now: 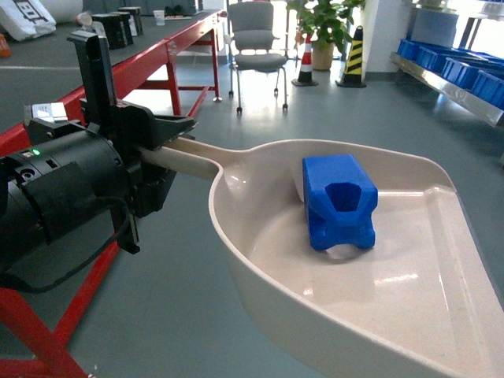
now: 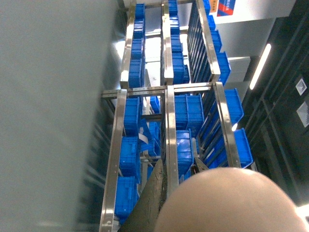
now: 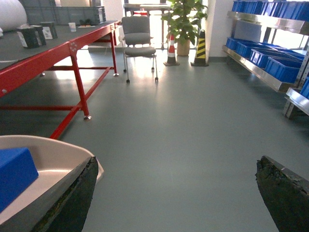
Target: Place part in tray to right shelf
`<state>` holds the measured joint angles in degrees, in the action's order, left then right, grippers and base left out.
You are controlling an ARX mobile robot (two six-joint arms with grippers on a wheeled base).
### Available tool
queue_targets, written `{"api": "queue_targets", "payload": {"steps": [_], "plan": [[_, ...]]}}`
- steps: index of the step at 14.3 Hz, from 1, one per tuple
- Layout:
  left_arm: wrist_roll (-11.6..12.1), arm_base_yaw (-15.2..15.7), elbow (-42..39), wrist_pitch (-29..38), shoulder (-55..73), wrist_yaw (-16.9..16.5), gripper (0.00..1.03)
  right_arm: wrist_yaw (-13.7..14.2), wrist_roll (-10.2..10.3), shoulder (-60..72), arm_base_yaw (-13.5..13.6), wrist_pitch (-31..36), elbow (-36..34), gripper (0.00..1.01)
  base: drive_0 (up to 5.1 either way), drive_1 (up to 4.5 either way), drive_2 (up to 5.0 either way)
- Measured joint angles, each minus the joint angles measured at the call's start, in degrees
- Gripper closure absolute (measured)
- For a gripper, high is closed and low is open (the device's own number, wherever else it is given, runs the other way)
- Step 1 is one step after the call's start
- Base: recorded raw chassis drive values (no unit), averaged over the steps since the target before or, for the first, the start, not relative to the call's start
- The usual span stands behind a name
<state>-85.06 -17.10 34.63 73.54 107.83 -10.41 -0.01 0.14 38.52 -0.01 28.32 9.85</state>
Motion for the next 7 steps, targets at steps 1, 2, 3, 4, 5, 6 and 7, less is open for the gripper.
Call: {"api": "queue_targets", "payload": {"steps": [1,2,3,4,5,6,7], "plan": [[0.00,0.00,0.00,-0.28,0.00,-0.11,0.90,0.02,0.00,0.00,0.00,0.20,0.00,0.03,0.1,4.26,-4.0],[0.00,0.00,0.00,-0.31,0.00,-0.07,0.90,0.00,0.00,0.00,0.00,0.09,0.00,0.03,0.1,4.19,-4.0],[-0.02,0.00,0.00,-0.28,0.00,-0.04,0.90,0.02,0.00,0.00,0.00,-0.09,0.00,0.03,0.1,4.19,-4.0],[0.00,0.00,0.00,-0.26,0.00,-0.04,0.90,0.00,0.00,0.00,0.00,-0.11,0.00,0.03,0.1,4.19,-4.0],[-0.02,0.00,0.00,-0.24,0.00,-0.07,0.90,0.02,0.00,0.00,0.00,-0.11,0.00,0.03,0.1,4.19,-4.0],[-0.04,0.00,0.00,-0.22,0.00,-0.13,0.90,0.02,0.00,-0.02,0.00,-0.07,0.00,0.03,0.1,4.19,-4.0],[-0.02,0.00,0.00,-0.09,0.00,-0.13,0.90,0.00,0.00,-0.02,0.00,0.26,0.00,0.03,0.1,4.19,-4.0]]}}
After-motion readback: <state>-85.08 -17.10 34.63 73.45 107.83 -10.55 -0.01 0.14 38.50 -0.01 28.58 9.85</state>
